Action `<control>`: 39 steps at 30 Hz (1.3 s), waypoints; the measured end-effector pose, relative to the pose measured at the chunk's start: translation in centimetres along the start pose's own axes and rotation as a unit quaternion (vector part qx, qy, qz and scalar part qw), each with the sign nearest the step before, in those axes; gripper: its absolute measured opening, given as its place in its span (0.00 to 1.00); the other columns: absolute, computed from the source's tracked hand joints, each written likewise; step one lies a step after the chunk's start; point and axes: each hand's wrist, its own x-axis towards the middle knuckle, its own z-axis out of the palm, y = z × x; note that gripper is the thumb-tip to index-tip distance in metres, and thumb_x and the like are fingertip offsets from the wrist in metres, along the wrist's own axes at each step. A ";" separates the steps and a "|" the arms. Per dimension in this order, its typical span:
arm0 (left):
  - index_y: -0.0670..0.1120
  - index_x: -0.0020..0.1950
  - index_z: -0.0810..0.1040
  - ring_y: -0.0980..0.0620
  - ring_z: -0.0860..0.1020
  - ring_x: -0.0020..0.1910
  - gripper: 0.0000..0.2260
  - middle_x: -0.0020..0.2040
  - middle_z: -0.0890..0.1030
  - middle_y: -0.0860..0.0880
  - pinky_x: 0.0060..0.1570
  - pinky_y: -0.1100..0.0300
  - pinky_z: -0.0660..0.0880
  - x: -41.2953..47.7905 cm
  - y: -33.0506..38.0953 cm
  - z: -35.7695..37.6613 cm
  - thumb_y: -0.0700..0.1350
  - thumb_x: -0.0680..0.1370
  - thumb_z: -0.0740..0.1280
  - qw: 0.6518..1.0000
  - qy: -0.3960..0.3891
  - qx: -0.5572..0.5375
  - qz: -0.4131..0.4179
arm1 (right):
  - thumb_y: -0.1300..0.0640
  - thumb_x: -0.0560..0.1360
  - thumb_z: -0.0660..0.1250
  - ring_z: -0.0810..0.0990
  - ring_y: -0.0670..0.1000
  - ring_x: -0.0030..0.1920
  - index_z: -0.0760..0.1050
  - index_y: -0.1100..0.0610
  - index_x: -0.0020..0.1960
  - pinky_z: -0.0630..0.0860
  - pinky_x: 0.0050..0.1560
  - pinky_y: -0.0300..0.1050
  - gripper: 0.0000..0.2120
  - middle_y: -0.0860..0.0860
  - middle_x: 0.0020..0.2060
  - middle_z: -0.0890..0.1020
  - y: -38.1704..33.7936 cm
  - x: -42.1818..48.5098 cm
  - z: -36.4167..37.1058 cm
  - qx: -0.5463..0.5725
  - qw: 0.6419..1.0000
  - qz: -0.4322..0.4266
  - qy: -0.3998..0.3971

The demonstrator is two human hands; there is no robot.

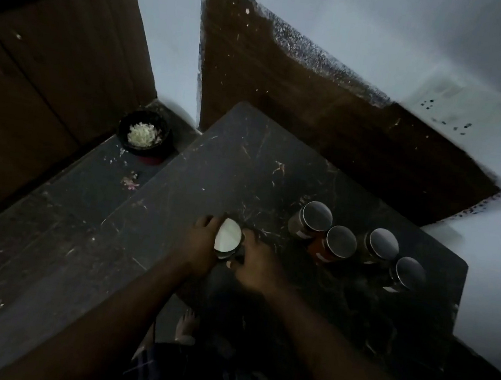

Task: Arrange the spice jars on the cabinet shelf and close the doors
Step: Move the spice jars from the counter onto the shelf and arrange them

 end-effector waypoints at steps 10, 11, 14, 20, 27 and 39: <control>0.50 0.77 0.66 0.46 0.75 0.66 0.39 0.71 0.73 0.49 0.56 0.60 0.69 0.6 0.2 -1.4 0.58 0.68 0.73 0.994 0.049 -0.081 0.055 | 0.49 0.74 0.75 0.72 0.55 0.74 0.54 0.49 0.82 0.71 0.72 0.52 0.43 0.53 0.75 0.71 0.1 -0.1 0.4 0.090 0.994 -0.019 0.065; 0.51 0.76 0.67 0.48 0.75 0.65 0.38 0.69 0.74 0.50 0.54 0.62 0.67 0.8 0.9 -2.0 0.59 0.68 0.73 0.991 0.064 -0.094 0.067 | 0.47 0.73 0.76 0.71 0.54 0.75 0.53 0.47 0.82 0.71 0.73 0.55 0.46 0.52 0.77 0.69 0.2 -0.4 0.0 0.103 0.991 -0.020 0.080; 0.53 0.76 0.68 0.55 0.75 0.62 0.38 0.67 0.75 0.53 0.56 0.62 0.70 1.3 4.1 -4.7 0.61 0.69 0.75 0.975 0.108 -0.159 0.113 | 0.41 0.68 0.78 0.71 0.48 0.74 0.50 0.42 0.82 0.74 0.71 0.56 0.52 0.46 0.77 0.68 -0.1 -1.2 -2.2 0.180 0.969 -0.034 0.163; 0.59 0.65 0.71 0.64 0.81 0.55 0.32 0.59 0.81 0.61 0.50 0.58 0.83 2.9 14.8 -11.8 0.65 0.67 0.79 0.912 0.141 -0.327 0.205 | 0.26 0.72 0.66 0.74 0.50 0.72 0.57 0.47 0.79 0.76 0.69 0.54 0.44 0.51 0.74 0.72 -3.1 -2.6 -11.3 0.193 0.869 -0.078 0.448; 0.58 0.64 0.73 0.59 0.83 0.54 0.27 0.59 0.82 0.60 0.48 0.64 0.81 2.9 29.4 -22.2 0.58 0.69 0.79 0.840 0.173 -0.347 0.380 | 0.43 0.70 0.77 0.79 0.41 0.65 0.59 0.41 0.79 0.82 0.59 0.46 0.43 0.39 0.69 0.76 -5.2 -7.5 -28.6 0.249 0.773 -0.195 0.550; 0.57 0.64 0.72 0.62 0.83 0.48 0.29 0.56 0.82 0.60 0.44 0.61 0.82 1.1 51.5 -33.8 0.61 0.67 0.77 0.757 0.289 -0.335 0.481 | 0.37 0.68 0.75 0.80 0.39 0.60 0.63 0.39 0.71 0.80 0.51 0.33 0.37 0.40 0.65 0.79 -6.5 -16.8 -52.5 0.166 0.731 -0.268 0.605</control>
